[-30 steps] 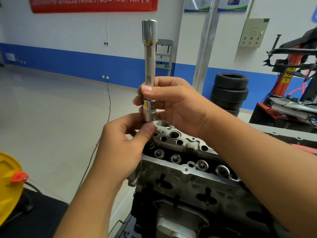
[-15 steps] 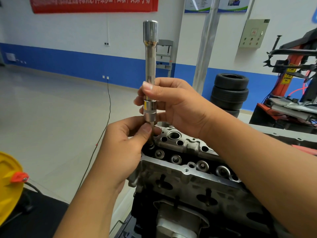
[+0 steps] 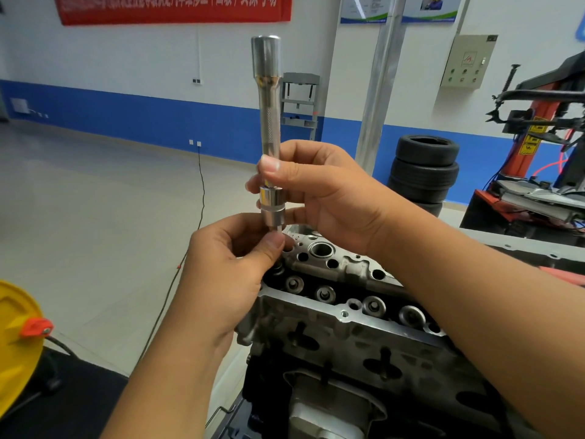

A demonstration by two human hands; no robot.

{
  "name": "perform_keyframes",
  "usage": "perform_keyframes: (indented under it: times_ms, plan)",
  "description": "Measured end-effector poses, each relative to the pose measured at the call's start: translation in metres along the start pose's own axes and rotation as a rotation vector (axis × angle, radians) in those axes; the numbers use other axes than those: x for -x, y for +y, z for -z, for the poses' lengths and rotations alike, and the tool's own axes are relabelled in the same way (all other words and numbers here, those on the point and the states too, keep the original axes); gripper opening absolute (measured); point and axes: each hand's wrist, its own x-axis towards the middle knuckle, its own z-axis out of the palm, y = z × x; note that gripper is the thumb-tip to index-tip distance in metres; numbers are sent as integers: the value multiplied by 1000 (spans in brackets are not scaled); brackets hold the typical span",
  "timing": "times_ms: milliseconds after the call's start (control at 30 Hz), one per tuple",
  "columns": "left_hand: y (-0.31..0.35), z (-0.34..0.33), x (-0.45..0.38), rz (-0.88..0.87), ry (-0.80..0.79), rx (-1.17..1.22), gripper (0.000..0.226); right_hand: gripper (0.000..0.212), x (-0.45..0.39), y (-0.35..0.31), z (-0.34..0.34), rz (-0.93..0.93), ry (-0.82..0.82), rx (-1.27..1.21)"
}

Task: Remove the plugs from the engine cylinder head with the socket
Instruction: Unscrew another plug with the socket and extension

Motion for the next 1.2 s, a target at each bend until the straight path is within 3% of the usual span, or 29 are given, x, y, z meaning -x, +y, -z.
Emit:
perform_keyframes:
  times_ms: [67,267,400,633,800,1000,1200]
  plan:
    - [1,0,0,0,55,28,17,10,0,-1,0,6,-12,-14]
    - [3,3,0,-9,86,58,37,17,1,-1,-1,-2,21,37]
    - [2,2,1,-43,109,-42,24,14,2,-3,-3,1,36,86]
    - [5,2,1,-75,145,-253,26,25,2,-1,-8,45,94,205]
    - [5,1,3,-120,83,-401,13,26,1,-3,-8,92,161,227]
    - [2,3,2,-71,-3,-268,23,20,2,-5,-5,34,92,188]
    - [-2,2,1,-92,137,-295,12,19,2,-4,-4,4,42,132]
